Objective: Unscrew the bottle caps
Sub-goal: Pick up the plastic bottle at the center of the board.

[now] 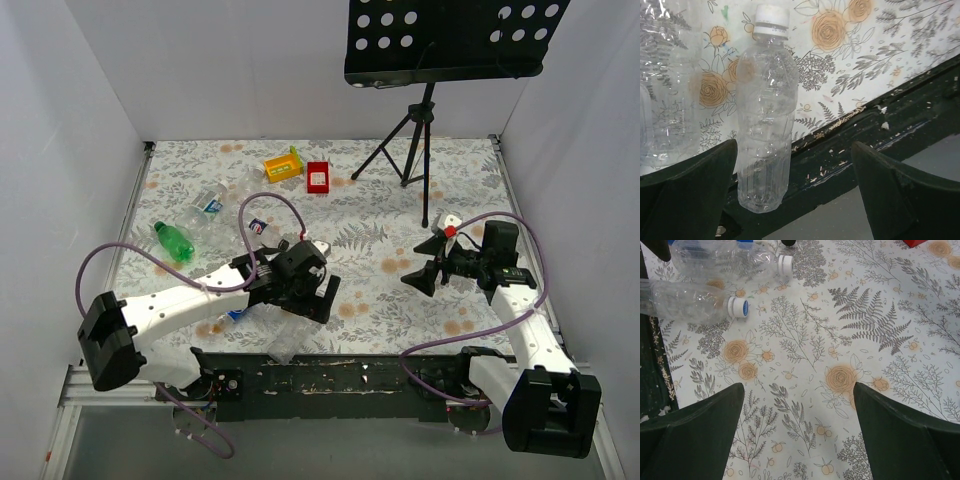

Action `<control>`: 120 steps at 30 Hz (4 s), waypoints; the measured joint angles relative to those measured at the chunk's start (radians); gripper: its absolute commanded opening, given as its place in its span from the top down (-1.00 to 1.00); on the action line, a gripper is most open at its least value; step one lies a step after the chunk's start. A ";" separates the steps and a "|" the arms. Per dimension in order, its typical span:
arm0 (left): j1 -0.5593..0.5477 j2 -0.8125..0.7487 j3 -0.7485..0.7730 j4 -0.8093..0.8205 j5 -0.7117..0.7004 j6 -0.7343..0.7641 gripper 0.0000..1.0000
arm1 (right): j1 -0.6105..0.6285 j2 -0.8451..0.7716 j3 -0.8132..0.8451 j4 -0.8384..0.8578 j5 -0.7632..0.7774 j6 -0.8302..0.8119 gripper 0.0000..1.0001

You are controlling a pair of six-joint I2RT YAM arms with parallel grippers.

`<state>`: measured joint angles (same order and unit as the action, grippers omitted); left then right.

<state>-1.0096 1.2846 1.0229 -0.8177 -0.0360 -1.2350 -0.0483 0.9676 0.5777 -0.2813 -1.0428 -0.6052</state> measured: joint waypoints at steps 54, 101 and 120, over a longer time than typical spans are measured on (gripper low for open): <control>-0.106 0.280 -0.002 -0.089 -0.132 -0.057 -0.96 | -0.023 0.008 -0.004 -0.001 -0.038 -0.031 -0.96; -0.146 0.322 -0.021 0.094 -0.006 0.035 0.49 | -0.023 0.007 -0.004 -0.010 -0.061 -0.055 -0.96; -0.143 0.257 0.025 0.266 0.069 0.370 0.63 | -0.024 0.010 0.250 -0.276 0.006 -0.158 -0.96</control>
<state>-1.1530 1.5421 1.0481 -0.5518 0.0334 -0.8646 -0.0719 0.9775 0.8280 -0.5571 -1.0370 -0.7635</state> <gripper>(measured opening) 0.491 0.982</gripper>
